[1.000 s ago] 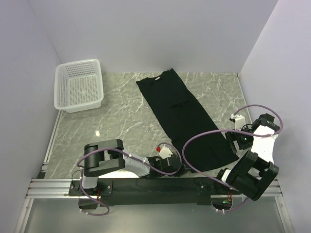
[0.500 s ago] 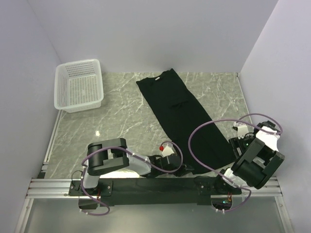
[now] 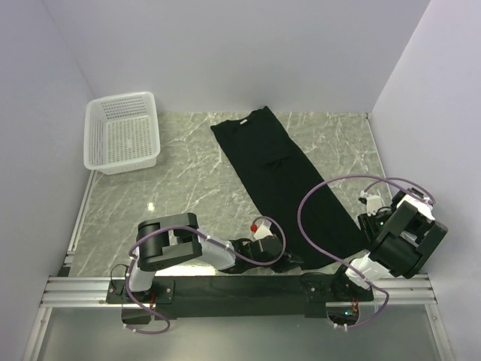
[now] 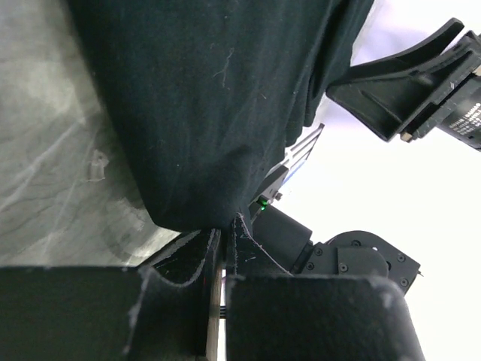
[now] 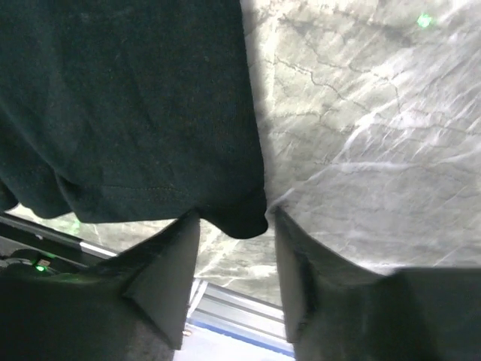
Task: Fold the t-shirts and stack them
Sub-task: Fold the T-shirt at the center of the board.
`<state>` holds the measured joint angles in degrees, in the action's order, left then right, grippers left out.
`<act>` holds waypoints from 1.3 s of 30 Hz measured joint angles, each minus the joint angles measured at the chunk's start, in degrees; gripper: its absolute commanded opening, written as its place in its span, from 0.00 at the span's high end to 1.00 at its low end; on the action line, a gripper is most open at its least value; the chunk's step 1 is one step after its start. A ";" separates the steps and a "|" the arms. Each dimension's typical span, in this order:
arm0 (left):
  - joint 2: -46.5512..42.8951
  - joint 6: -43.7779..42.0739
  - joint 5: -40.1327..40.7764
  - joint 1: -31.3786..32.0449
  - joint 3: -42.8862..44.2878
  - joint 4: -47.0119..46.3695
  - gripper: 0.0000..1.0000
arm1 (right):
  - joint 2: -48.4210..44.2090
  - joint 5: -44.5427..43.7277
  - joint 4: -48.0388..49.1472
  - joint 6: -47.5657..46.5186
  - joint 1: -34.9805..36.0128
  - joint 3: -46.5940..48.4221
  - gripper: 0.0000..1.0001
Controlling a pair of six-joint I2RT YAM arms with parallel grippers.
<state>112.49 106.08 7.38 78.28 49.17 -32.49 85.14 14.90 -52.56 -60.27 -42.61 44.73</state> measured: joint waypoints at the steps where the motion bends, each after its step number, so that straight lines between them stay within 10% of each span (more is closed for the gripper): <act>1: 0.02 0.00 -0.04 -0.04 0.00 -0.15 0.96 | 0.26 0.09 0.09 -0.20 -0.02 0.07 0.58; 12: 0.02 -0.48 -0.04 -1.16 -0.57 -4.90 0.99 | 0.13 6.80 -6.32 -3.23 -0.04 2.38 0.99; 39: -0.90 -0.59 -4.46 -6.64 -4.26 -21.00 0.99 | -6.29 17.05 -19.52 -1.09 4.81 14.88 1.00</act>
<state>111.59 105.49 2.92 71.64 44.91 -53.49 78.85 31.94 -72.07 -61.36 -37.80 59.61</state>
